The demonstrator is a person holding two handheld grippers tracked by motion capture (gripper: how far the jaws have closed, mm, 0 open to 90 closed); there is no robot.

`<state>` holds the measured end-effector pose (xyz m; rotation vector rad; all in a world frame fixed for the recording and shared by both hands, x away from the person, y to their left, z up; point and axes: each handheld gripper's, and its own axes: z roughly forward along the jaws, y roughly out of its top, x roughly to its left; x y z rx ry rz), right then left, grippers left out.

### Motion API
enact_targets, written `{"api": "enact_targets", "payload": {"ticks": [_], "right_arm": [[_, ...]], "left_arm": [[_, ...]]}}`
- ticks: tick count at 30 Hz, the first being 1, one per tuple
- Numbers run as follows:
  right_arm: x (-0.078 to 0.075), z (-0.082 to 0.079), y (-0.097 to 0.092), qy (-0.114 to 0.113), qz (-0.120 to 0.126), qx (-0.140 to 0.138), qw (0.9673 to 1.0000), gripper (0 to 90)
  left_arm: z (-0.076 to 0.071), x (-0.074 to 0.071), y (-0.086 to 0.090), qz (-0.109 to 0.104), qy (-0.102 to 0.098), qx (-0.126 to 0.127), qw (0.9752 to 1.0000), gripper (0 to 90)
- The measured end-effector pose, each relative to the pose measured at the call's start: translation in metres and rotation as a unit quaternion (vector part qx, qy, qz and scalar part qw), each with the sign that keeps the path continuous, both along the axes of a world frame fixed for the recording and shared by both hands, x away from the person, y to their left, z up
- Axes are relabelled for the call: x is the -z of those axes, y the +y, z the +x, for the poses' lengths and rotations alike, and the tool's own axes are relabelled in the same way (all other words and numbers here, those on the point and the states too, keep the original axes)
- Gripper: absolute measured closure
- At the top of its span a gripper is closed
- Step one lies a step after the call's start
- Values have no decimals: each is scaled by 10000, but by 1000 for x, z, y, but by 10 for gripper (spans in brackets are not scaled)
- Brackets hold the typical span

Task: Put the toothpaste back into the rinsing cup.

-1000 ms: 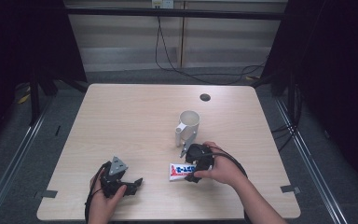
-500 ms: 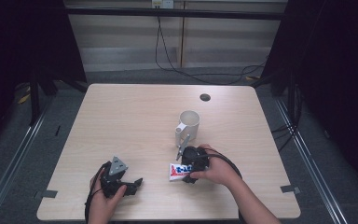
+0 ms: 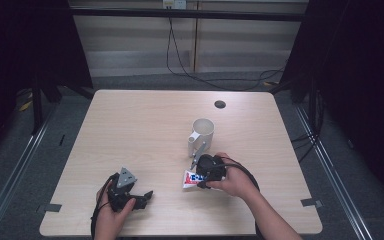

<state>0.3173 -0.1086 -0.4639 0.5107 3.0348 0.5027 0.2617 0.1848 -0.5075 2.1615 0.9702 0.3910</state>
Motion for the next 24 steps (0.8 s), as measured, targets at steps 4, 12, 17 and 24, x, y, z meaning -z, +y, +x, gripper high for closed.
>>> {"api": "enact_targets", "payload": {"ticks": [4,12,17,24], "right_arm": [[-2,-2,-3,-29,17,95,9999,682],[-18,-5,-11,-51,517,346,9981,682],[-26,-2,-19,-42,1029,464,9936,682],[-31,-1,-33,-149,1517,724,9857,680]], "left_arm": [[0,0,0,-6,-2,-3,10000,148],[0,0,0,-1,-1,0,10000,148],[0,0,0,-5,-2,-3,10000,148],[0,0,0,-8,-3,-4,10000,148]]}}
